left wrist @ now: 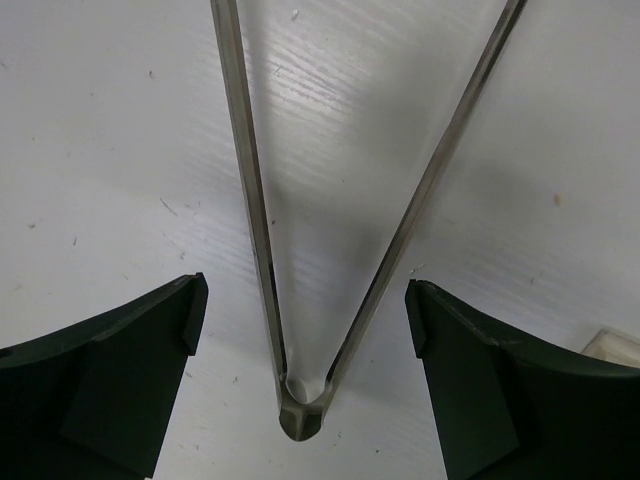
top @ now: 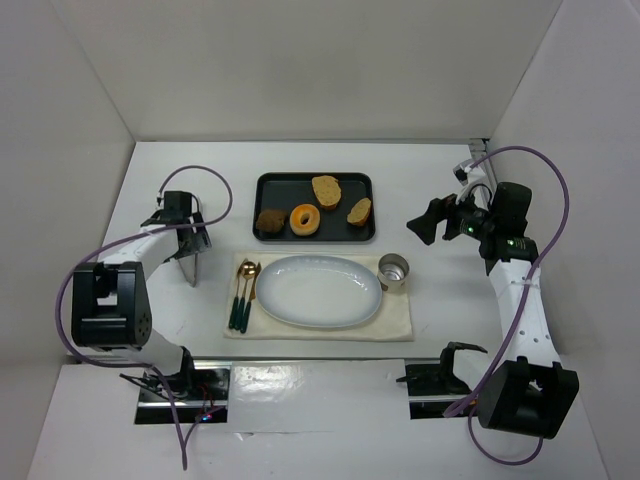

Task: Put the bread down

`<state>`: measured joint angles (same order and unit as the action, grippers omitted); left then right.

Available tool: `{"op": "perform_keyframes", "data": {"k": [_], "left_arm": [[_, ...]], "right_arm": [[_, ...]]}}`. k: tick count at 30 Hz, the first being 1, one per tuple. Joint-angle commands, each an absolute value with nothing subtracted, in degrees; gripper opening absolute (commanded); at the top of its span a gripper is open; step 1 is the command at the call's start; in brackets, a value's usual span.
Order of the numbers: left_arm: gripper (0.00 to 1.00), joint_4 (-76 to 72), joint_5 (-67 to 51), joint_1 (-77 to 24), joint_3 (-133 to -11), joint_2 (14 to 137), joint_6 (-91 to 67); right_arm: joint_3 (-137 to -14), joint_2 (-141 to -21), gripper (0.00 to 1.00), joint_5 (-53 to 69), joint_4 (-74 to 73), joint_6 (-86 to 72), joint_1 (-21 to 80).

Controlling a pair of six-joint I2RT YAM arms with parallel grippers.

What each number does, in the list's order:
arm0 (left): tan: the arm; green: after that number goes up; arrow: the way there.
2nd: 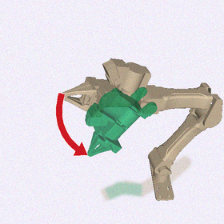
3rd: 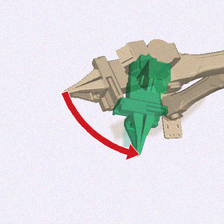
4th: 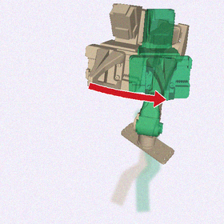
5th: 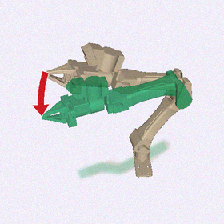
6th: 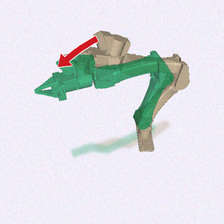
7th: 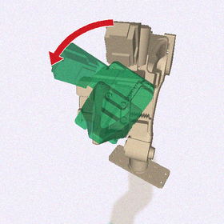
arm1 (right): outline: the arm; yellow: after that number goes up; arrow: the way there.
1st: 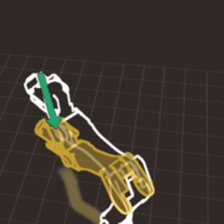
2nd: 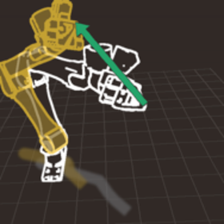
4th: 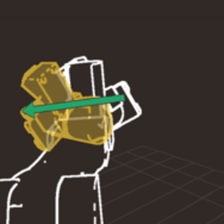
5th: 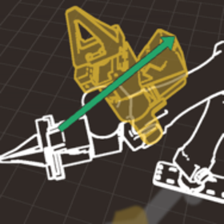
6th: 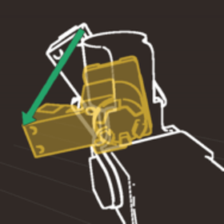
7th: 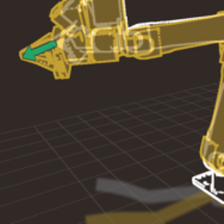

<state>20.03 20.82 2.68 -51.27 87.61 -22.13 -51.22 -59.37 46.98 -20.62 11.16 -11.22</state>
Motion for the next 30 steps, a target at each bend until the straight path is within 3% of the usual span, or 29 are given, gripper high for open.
{"op": "perform_keyframes", "data": {"k": [1,17,20,23,30], "left_arm": [[1.00,17.8,18.5,3.9,-54.3,89.4,-20.3],[1.00,17.8,11.2,5.4,-56.7,97.3,-19.2],[0.96,19.8,9.7,6.0,-57.3,99.7,-18.7],[0.84,20.3,9.1,6.0,-57.8,100.3,-18.7],[0.31,20.3,7.9,6.0,-57.8,98.5,-18.7]], "right_arm": [[-53.2,-58.0,1.00,47.9,-20.7,12.0,-10.9],[-53.2,-58.0,1.00,48.4,-20.7,12.0,-10.9],[-53.2,-57.5,1.00,48.4,-20.7,12.0,-10.9],[-53.2,-57.5,1.00,48.4,-20.7,12.0,-10.9],[-53.2,-57.5,1.00,48.4,-20.7,12.0,-10.9]]}}
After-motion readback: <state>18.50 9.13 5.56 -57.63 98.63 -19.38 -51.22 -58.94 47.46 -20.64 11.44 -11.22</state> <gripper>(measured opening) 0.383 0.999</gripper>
